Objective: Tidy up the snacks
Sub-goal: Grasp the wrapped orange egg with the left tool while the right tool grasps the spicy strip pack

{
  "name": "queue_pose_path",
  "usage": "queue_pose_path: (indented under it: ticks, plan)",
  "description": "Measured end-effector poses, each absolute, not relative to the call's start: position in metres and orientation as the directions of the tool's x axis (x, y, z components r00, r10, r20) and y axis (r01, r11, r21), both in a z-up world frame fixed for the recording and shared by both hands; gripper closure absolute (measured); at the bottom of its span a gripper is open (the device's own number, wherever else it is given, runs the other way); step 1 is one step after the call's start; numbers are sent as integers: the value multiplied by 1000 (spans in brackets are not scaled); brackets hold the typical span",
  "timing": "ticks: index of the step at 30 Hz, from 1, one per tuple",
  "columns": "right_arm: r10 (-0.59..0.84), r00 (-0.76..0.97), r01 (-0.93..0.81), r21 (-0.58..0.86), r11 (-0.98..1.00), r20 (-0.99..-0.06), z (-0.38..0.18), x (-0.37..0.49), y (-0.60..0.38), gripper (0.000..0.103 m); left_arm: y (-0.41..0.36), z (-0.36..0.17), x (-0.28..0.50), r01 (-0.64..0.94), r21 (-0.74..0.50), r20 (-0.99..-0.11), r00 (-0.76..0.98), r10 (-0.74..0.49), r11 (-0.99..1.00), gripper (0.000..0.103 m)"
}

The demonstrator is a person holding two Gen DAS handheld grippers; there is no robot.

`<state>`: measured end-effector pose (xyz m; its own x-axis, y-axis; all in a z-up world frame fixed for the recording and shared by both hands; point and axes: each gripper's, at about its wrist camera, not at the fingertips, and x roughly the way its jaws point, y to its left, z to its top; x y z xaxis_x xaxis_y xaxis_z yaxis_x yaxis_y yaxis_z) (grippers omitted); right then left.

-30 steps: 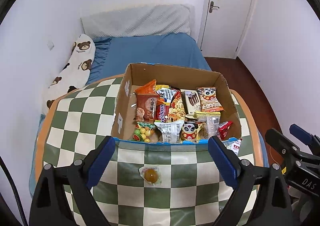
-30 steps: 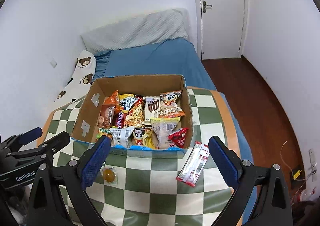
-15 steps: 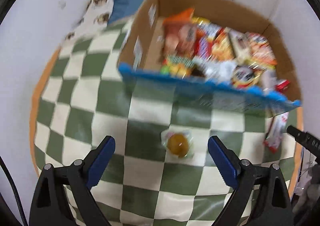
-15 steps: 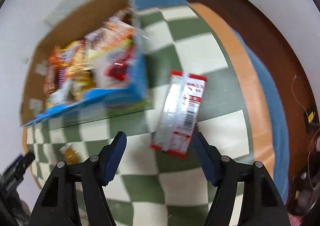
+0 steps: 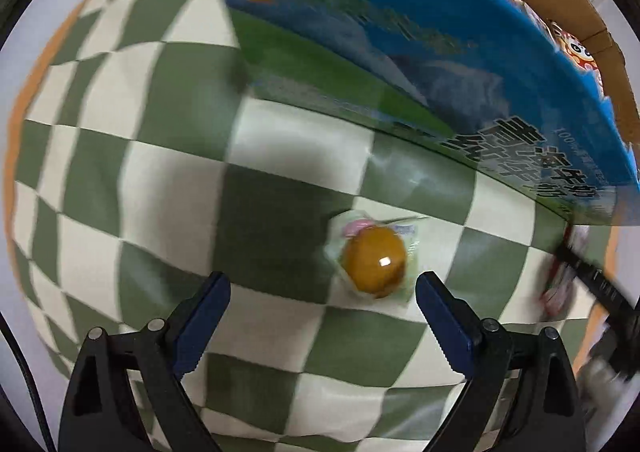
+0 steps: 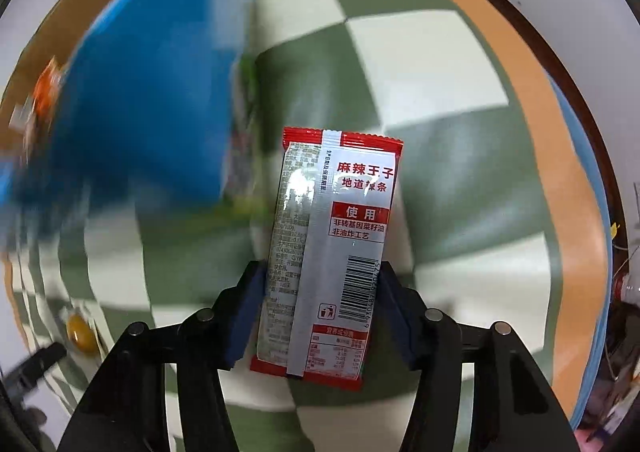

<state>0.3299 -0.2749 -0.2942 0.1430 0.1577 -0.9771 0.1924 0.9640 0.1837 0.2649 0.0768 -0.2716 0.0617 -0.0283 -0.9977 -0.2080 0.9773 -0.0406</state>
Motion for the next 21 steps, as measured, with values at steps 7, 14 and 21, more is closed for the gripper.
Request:
queue_pose_path:
  ticks: [7,14,21]
  plan:
    - [237,86,126,247,961,-968,-291,286,-250,45,70,-295,276,-201,-92,-995,67,-80,975,48]
    - [285,8,15,285,958,-958,-293,260,-210,45,58,-300,239,-109,-51,-998,35,-47,993,56]
    - [276,-17,-21,276,961,-961,-301,247,-191,39,54,-329,204,-93,-87,-993,-75,-94,992,53]
